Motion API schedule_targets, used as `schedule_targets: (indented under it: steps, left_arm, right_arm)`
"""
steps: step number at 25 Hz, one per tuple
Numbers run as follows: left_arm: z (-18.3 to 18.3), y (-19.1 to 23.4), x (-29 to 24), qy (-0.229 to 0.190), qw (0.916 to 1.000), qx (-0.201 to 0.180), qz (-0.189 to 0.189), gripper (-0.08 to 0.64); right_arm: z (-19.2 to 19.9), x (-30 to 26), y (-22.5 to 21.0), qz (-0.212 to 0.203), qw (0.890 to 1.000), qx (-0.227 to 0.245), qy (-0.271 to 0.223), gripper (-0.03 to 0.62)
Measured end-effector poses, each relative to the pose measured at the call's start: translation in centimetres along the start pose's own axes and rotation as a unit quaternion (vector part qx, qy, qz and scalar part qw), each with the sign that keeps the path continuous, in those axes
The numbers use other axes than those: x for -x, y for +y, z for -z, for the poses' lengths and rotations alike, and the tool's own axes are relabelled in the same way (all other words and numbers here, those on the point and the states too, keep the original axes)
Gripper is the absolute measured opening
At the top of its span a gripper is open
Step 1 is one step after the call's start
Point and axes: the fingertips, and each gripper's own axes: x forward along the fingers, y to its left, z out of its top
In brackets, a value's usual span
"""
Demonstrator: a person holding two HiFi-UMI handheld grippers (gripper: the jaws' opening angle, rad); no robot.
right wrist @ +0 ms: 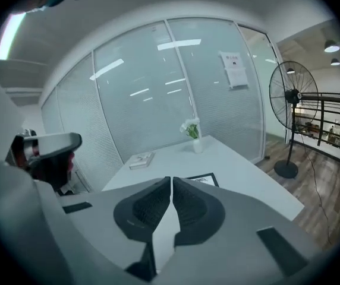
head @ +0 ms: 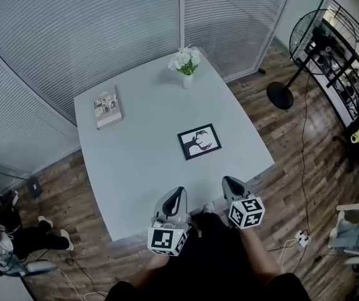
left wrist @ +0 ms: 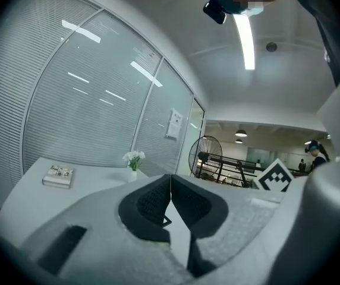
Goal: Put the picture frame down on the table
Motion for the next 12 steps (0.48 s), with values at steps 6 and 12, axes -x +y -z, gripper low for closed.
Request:
schedule_targets:
  steps: [6, 12]
  left_arm:
    - [-0.1, -1.4, -0.1, 0.003, 1.0000, -0.008, -0.003, 0.018]
    - [-1.5, -2.8, -0.7, -0.012, 0.9996, -0.024, -0.004, 0.017]
  right_arm:
    - [-3.2, 5.8, 2.0, 0.010, 0.996, 0.036, -0.076, 0.021]
    - [-4.0, 9.3, 2.2, 0.015, 0.993, 0.034, -0.112, 0.018]
